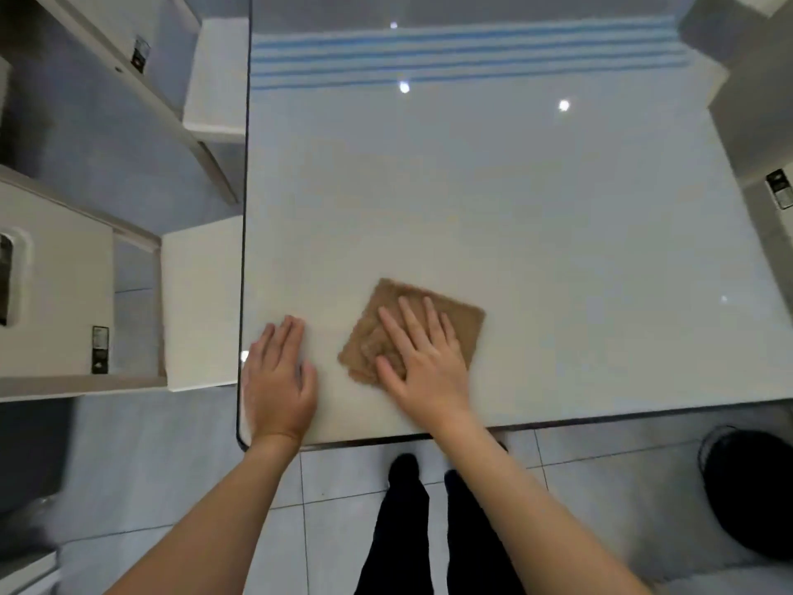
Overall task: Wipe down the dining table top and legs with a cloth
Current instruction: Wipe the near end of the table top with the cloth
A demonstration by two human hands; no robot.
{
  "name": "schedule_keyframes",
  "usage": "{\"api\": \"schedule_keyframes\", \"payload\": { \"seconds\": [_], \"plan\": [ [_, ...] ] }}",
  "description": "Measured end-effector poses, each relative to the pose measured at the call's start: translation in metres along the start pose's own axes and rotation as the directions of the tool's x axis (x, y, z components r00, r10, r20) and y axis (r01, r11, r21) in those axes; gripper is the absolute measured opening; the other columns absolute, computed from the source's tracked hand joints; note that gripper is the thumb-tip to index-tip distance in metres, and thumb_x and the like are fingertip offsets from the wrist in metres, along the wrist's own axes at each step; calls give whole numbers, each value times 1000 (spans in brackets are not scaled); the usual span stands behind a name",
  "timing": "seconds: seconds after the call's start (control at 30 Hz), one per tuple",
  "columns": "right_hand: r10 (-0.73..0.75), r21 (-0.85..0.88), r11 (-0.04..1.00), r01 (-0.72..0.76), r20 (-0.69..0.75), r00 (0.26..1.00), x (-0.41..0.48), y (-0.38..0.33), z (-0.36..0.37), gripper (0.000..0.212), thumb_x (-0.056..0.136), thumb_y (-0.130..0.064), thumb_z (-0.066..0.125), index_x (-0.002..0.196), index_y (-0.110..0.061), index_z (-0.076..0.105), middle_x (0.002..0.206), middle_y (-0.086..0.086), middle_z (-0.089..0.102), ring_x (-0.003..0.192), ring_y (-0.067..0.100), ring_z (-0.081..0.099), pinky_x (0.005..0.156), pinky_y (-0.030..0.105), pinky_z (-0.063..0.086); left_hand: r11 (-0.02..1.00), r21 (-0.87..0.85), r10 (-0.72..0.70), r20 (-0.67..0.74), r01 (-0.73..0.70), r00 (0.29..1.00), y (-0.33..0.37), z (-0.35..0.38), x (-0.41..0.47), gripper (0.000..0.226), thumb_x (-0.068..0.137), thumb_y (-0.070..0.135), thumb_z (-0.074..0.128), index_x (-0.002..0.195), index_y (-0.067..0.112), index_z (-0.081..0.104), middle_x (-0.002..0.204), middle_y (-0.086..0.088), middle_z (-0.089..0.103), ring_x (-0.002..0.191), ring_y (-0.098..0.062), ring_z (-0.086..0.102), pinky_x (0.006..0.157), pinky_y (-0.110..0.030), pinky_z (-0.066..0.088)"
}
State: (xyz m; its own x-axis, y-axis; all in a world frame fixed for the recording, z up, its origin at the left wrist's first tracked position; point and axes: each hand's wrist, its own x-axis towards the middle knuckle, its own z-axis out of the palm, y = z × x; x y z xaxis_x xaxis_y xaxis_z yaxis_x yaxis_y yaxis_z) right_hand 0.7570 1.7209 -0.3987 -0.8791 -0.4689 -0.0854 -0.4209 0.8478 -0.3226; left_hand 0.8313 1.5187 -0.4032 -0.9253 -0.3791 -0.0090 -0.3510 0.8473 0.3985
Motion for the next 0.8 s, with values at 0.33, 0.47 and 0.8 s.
{"api": "schedule_keyframes", "payload": {
  "seconds": [0.33, 0.47, 0.8],
  "plan": [
    [169, -81, 982, -170, -17, 985, 15, 149, -45, 66, 87, -59, 34, 150, -38, 31, 160, -3, 28, 150, 25, 14, 120, 45, 18, 1000, -15, -28, -27, 27, 999, 0, 3, -1, 56, 86, 28, 36, 139, 15, 48, 145, -2, 46, 138, -24, 34, 114, -44, 28],
    [399, -27, 915, -403, -88, 913, 96, 106, -41, 71, 86, -60, 20, 152, -35, 26, 161, 1, 23, 150, 32, 12, 121, 46, 9, 1000, -20, -7, -39, 7, 999, 2, 2, 1, 55, 86, 25, 37, 139, 13, 48, 144, -5, 47, 138, -26, 36, 114, -45, 29],
    [-271, 32, 962, 270, 30, 962, -16, -18, 18, 57, 94, -54, 44, 147, -35, 39, 159, -5, 29, 150, 25, 15, 121, 44, 17, 1000, -21, 0, -21, 0, 1000, 2, 1, 1, 54, 87, 24, 40, 138, 12, 48, 144, -6, 47, 138, -26, 35, 113, -46, 30]
  ]
}}
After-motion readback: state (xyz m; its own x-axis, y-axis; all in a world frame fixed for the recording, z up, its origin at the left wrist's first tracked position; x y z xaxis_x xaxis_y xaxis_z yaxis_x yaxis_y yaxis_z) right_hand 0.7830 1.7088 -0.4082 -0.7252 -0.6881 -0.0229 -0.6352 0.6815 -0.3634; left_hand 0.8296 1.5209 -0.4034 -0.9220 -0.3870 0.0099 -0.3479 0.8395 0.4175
